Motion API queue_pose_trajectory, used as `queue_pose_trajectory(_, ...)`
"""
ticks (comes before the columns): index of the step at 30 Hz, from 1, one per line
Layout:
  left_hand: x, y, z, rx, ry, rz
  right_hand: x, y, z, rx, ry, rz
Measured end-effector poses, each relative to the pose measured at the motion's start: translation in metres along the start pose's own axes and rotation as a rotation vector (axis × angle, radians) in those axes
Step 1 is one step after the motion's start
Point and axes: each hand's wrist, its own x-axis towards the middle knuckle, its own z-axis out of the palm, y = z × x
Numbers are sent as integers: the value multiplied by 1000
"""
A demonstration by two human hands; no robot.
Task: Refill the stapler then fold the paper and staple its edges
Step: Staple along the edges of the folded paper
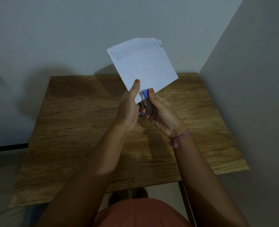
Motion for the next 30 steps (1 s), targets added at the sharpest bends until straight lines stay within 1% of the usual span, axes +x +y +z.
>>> queue_pose_trajectory(4,0,4,0,-42,-66,-2,0,1,-2,-11,23,-40)
queue_pose_trajectory(13,-3,9,0,75,-94,17,0,2,-2,135,-35,-28)
queue_pose_trajectory(18,-4,9,1,48,-90,13,-2,3,-2,123,-26,-38)
queue_pose_trajectory(22,-4,10,2,84,-105,11,0,4,-2,73,14,-42)
queue_pose_trajectory(26,-3,9,4,62,-70,-5,1,4,-2,35,37,-44)
queue_pose_trajectory(30,-5,5,2,37,-95,45,0,3,1,-3,48,-42)
